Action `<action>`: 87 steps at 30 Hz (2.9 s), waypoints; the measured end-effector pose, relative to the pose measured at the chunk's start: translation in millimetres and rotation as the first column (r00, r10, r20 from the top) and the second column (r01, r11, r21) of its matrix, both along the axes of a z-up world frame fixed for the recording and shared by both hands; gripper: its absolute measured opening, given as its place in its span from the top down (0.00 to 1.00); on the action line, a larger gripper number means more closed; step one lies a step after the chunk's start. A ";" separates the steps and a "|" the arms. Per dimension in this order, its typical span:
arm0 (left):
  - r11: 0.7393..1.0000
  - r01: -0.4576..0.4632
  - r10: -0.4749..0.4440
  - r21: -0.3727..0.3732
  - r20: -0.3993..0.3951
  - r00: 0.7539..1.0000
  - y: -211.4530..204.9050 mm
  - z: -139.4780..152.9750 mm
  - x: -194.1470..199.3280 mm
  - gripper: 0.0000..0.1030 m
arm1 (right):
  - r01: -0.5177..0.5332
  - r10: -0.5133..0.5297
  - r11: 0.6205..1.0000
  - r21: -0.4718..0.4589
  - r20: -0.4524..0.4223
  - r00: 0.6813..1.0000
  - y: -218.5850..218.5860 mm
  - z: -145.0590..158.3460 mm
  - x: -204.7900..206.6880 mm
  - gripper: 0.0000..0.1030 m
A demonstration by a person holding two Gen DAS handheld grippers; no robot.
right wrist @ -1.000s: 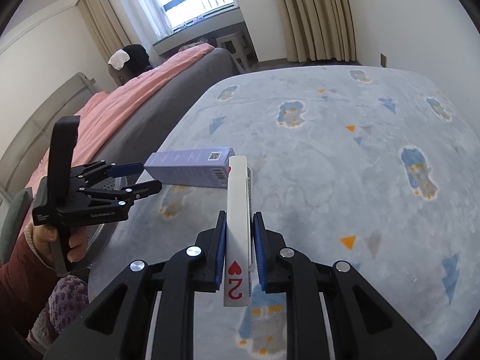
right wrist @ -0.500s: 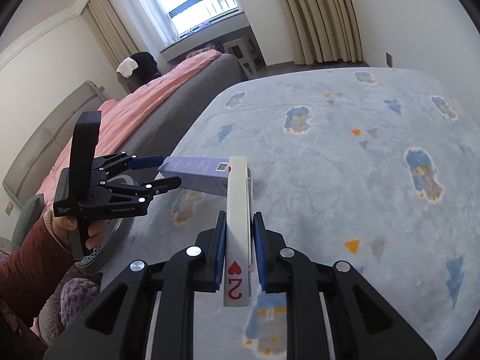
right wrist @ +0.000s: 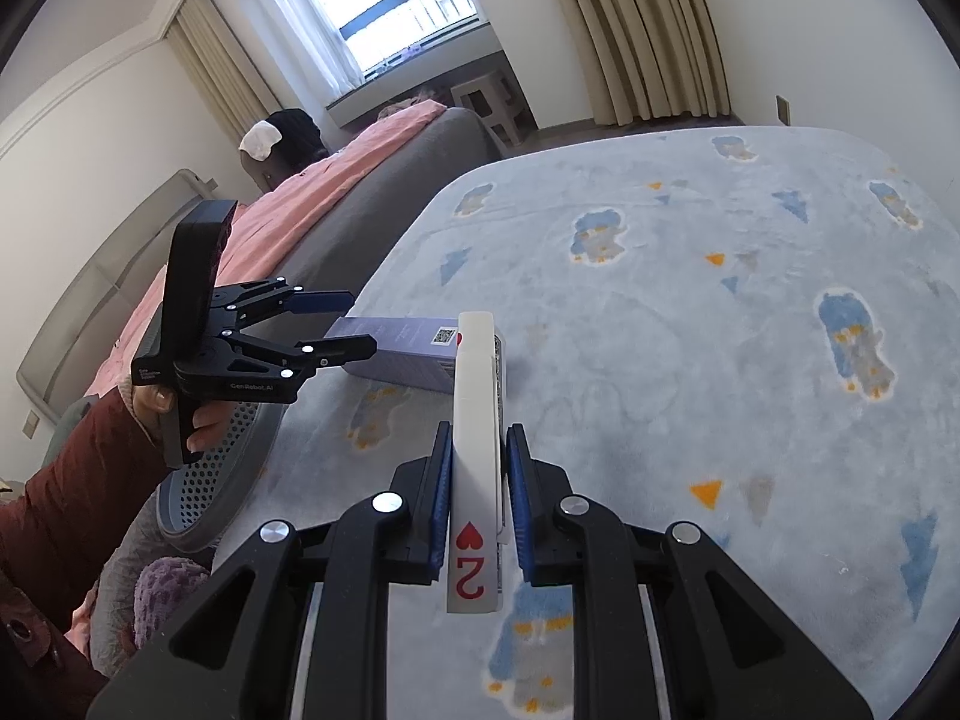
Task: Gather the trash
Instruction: 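Grasp the lavender Zootopia box with the left tool while the right tool holds the card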
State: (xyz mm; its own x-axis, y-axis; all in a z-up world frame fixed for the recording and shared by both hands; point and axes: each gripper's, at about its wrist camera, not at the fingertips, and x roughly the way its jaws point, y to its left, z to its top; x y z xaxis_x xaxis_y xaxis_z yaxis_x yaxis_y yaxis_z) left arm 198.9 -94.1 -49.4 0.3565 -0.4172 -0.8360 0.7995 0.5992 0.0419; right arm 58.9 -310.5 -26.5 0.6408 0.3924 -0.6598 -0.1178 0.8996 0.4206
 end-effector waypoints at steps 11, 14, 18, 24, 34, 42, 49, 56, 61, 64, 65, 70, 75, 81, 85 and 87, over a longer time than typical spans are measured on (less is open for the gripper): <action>1.000 0.022 -0.022 0.007 -0.042 0.999 -0.6 -4.2 -15.1 0.32 | 0.011 -0.011 1.000 0.008 -0.001 1.000 -3.4 1.2 0.0 0.83; 1.000 -0.009 0.007 -0.030 -0.065 0.998 1.9 -0.1 -27.1 0.32 | 0.019 -0.019 1.000 0.011 0.004 1.000 -5.5 2.6 -1.7 0.83; 0.998 -0.020 0.014 -0.053 -0.121 0.993 -2.5 -4.3 -49.4 0.32 | 0.021 -0.021 1.000 0.014 0.010 1.000 -5.8 4.6 -4.9 0.83; 1.000 -0.015 0.013 -0.026 -0.068 0.998 -16.7 -9.4 -86.3 0.32 | 0.029 -0.030 0.999 0.018 0.022 0.999 -9.0 8.3 -12.0 0.83; 0.997 0.042 -0.047 0.072 0.064 0.997 -27.2 4.7 -88.9 0.32 | 0.041 -0.041 0.999 0.030 0.027 0.999 -17.5 10.8 -19.0 0.83; 0.978 0.129 -0.137 0.166 0.034 0.990 -32.5 -7.9 -63.7 0.32 | 0.036 -0.037 0.999 0.034 0.028 0.999 -20.2 10.7 -18.2 0.82; 0.974 0.139 -0.137 0.181 -0.024 0.990 -37.8 -24.0 -44.1 0.32 | 0.029 -0.030 0.999 0.036 0.028 0.999 -18.8 9.9 -17.1 0.82; 0.982 0.076 -0.073 0.171 -0.024 0.997 -36.3 -27.8 -52.1 0.31 | 0.030 -0.031 0.999 0.039 0.036 0.999 -18.4 11.4 -17.9 0.82; 0.989 0.025 -0.018 0.146 -0.052 0.998 -31.9 -24.4 -76.2 0.31 | 0.035 -0.036 0.998 0.043 0.041 0.998 -20.2 12.5 -20.8 0.82; 0.994 -0.016 0.025 0.108 -0.083 0.996 -31.3 -21.5 -92.9 0.31 | 0.039 -0.041 0.998 0.048 0.044 0.998 -21.1 13.9 -22.3 0.82; 0.995 -0.030 0.040 0.093 -0.102 0.994 -31.9 -21.5 -98.5 0.31 | 0.041 -0.043 0.998 0.047 0.045 0.998 -21.4 14.1 -22.7 0.82; 0.994 -0.088 0.096 0.058 -0.146 0.985 -38.6 -26.4 -122.8 0.31 | 0.046 -0.048 0.998 0.045 0.047 0.998 -22.3 14.9 -25.4 0.82; 0.972 -0.234 0.226 -0.028 -0.172 0.959 -36.6 -23.8 -125.4 0.31 | 0.049 -0.051 0.998 0.043 0.050 0.997 -22.6 16.2 -26.7 0.82; 0.933 -0.359 0.354 -0.031 -0.106 0.929 -40.3 -23.7 -117.5 0.31 | 0.050 -0.052 0.998 0.037 0.050 0.997 -21.8 16.6 -26.8 0.82; 0.899 -0.437 0.437 0.007 -0.049 0.898 -44.0 -31.9 -107.6 0.31 | 0.052 -0.053 0.998 0.032 0.050 0.997 -21.0 16.0 -27.2 0.82; 0.889 -0.458 0.458 0.022 -0.049 0.888 -45.8 -37.0 -104.2 0.37 | 0.052 -0.053 0.998 0.029 0.048 0.997 -20.1 15.6 -27.1 0.82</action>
